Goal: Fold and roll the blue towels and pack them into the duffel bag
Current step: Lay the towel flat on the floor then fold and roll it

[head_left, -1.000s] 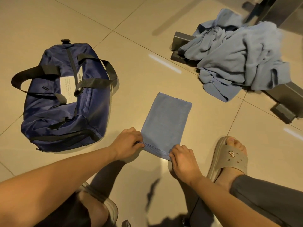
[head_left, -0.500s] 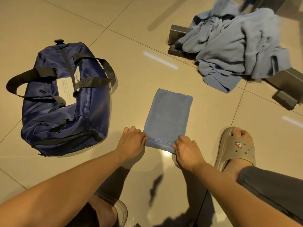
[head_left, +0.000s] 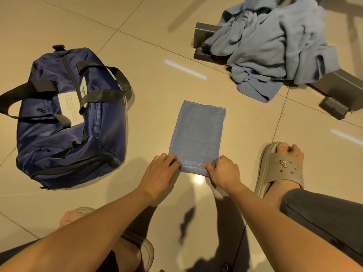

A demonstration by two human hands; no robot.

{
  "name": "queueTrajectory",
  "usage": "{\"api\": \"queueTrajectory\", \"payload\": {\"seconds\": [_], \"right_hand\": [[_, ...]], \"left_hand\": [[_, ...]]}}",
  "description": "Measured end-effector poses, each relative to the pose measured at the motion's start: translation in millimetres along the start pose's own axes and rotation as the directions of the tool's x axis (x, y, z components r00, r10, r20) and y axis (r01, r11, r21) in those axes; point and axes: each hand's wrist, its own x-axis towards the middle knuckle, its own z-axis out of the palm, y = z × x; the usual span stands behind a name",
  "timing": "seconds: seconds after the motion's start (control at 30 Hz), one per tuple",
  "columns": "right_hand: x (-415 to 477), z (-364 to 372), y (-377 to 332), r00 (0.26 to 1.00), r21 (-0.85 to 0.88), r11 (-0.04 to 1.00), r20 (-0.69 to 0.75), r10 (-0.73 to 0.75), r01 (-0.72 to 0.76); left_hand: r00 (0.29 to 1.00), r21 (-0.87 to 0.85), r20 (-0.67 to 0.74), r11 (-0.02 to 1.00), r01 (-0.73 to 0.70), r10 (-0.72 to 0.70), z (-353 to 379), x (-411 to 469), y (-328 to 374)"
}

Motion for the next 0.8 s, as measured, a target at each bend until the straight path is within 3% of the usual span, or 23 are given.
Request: {"api": "queueTrajectory", "payload": {"seconds": [0.13, 0.2, 0.23, 0.27, 0.33, 0.4, 0.43, 0.53, 0.67, 0.8], "right_hand": [[3.1, -5.7, -2.7, 0.996, 0.064, 0.996, 0.070, 0.058, -0.062], [-2.0, -10.7, -1.2, 0.999, -0.018, 1.000, -0.034, -0.008, 0.008], [-6.2, -12.7, 0.9, 0.985, -0.120, 0.988, -0.136, -0.110, 0.094], [-11.2, -14.9, 2.6, 0.944, -0.223, 0.956, -0.223, -0.242, 0.192], [-21.3, -16.6, 2.7, 0.791, -0.346, 0.834, -0.302, -0.532, 0.429], [-27.5, -11.1, 2.3, 0.643, -0.395, 0.678, -0.239, -0.727, 0.620], [-29.4, -5.8, 1.8, 0.612, -0.426, 0.621, -0.177, -0.771, 0.658], [-26.1, 12.5, 4.0, 0.634, -0.483, 0.597, -0.105, -0.766, 0.641], [-14.9, 8.9, 4.6, 0.737, -0.363, 0.736, -0.167, -0.655, 0.572], [-1.8, -0.4, 0.1, 0.831, -0.215, 0.845, -0.179, -0.527, 0.490]], "left_hand": [[0.996, 0.068, -0.016, 0.994, -0.088, 0.089, 6.0, -9.1, -7.1], [0.995, 0.091, -0.009, 0.991, -0.101, 0.103, 6.4, 1.1, -9.9], [0.995, 0.099, -0.004, 0.990, -0.100, 0.100, 5.9, 7.1, -10.6], [0.996, 0.097, 0.004, 0.991, -0.091, 0.092, 3.5, 13.1, -10.1], [0.998, 0.078, 0.028, 0.995, -0.064, 0.062, -3.6, 22.6, -7.6], [0.998, 0.031, 0.050, 0.999, -0.037, 0.035, -9.5, 28.9, -5.7], [0.998, 0.004, 0.063, 1.000, -0.026, 0.025, -11.7, 31.2, -5.3], [0.994, -0.102, 0.108, 0.994, 0.031, -0.019, -15.8, 35.8, -5.9], [0.966, -0.265, 0.233, 0.949, 0.171, -0.109, -15.4, 39.8, -13.0], [0.949, -0.235, 0.300, 0.956, 0.176, -0.101, -19.9, 51.2, -16.2]]}}
